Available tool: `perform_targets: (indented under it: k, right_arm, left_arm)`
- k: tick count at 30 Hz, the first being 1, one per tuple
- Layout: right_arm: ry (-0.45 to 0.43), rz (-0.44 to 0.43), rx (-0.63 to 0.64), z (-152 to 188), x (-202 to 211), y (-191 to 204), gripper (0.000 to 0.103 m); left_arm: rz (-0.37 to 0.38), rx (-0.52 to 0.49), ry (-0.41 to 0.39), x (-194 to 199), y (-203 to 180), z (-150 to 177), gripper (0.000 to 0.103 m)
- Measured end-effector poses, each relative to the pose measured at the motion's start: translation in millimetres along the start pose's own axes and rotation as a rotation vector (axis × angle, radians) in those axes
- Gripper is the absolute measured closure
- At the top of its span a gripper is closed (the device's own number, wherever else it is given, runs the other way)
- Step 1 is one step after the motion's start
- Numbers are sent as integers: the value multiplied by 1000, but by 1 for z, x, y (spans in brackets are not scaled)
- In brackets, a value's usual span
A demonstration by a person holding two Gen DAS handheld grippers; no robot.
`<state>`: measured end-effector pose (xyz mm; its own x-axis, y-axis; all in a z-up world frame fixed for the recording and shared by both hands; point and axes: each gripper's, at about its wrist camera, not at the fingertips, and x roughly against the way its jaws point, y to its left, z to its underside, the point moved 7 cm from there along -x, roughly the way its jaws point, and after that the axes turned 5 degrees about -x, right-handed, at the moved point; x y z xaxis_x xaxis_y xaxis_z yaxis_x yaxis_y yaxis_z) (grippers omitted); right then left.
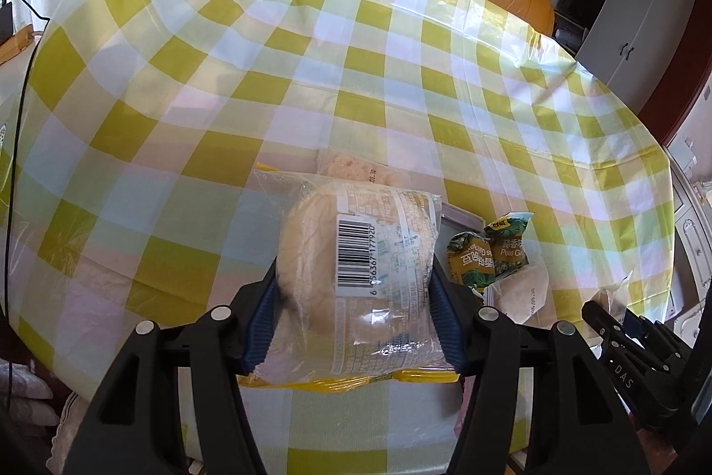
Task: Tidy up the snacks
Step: 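Grasp the round bread bun bag with the left tool while the right tool grasps a white cookie packet, then carry both held packets over the box and open both tools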
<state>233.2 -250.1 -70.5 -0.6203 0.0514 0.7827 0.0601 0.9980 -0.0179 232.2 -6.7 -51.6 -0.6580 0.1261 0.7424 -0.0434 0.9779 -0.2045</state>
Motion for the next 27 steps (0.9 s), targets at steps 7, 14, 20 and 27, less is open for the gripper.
perform_targets:
  k: [7,14,20,27]
  right_arm:
    - [-18,-1,-17,10,22,-7,68]
    - [-24,3,-47,17,41,-20,68]
    - [-45,5,-72,24,60,-37,68]
    - [-64,1,-108,31,78,-64,68]
  left_arm:
    - [11,-10,-19,22,-10,7,45]
    - [31,-35,-19,37,-27,14,45]
    - [49,-103,-4,45,-57,23,45]
    - [64,-189,5,52,-99,33,45]
